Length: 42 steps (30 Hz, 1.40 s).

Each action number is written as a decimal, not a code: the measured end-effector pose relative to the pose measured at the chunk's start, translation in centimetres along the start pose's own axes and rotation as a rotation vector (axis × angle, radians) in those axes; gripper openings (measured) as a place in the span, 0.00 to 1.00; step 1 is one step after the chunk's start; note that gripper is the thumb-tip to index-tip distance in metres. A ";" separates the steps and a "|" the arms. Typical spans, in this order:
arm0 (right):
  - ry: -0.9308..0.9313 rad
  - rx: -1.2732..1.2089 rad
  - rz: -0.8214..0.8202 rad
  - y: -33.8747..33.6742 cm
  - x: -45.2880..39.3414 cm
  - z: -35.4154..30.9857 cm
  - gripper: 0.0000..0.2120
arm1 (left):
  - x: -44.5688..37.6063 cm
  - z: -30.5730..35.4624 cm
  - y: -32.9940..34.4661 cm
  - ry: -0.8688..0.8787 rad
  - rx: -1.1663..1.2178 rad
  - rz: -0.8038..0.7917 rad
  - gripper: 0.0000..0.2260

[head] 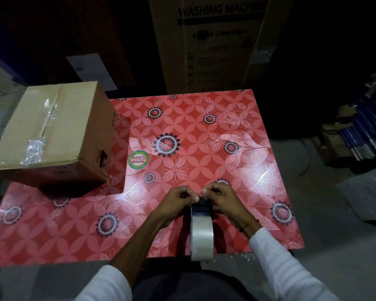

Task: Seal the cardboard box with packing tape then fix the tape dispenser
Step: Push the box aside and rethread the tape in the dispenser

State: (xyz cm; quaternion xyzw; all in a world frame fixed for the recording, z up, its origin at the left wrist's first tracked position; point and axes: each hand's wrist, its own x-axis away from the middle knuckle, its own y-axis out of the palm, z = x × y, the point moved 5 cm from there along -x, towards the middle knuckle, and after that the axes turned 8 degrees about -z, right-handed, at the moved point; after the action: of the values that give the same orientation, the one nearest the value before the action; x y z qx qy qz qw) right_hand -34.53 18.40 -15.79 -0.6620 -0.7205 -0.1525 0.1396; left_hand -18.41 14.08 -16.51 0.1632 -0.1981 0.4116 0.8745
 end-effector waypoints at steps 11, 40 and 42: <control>-0.013 0.233 -0.077 -0.6 0.1 -0.6 0.07 | -0.5 -0.3 0.2 -0.007 -0.075 -0.014 0.03; 0.092 0.024 -0.033 0.1 0.0 0.3 0.09 | 0.2 1.5 0.8 0.001 -0.147 -0.076 0.10; 0.097 0.003 -0.034 0.3 0.0 0.2 0.11 | 0.3 1.5 0.9 -0.004 -0.150 -0.066 0.11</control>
State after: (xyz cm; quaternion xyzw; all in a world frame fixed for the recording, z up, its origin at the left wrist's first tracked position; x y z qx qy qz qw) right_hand -34.20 18.49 -15.97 -0.6412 -0.7242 -0.1858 0.1728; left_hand -19.25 14.12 -14.98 0.1044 -0.2245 0.3663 0.8970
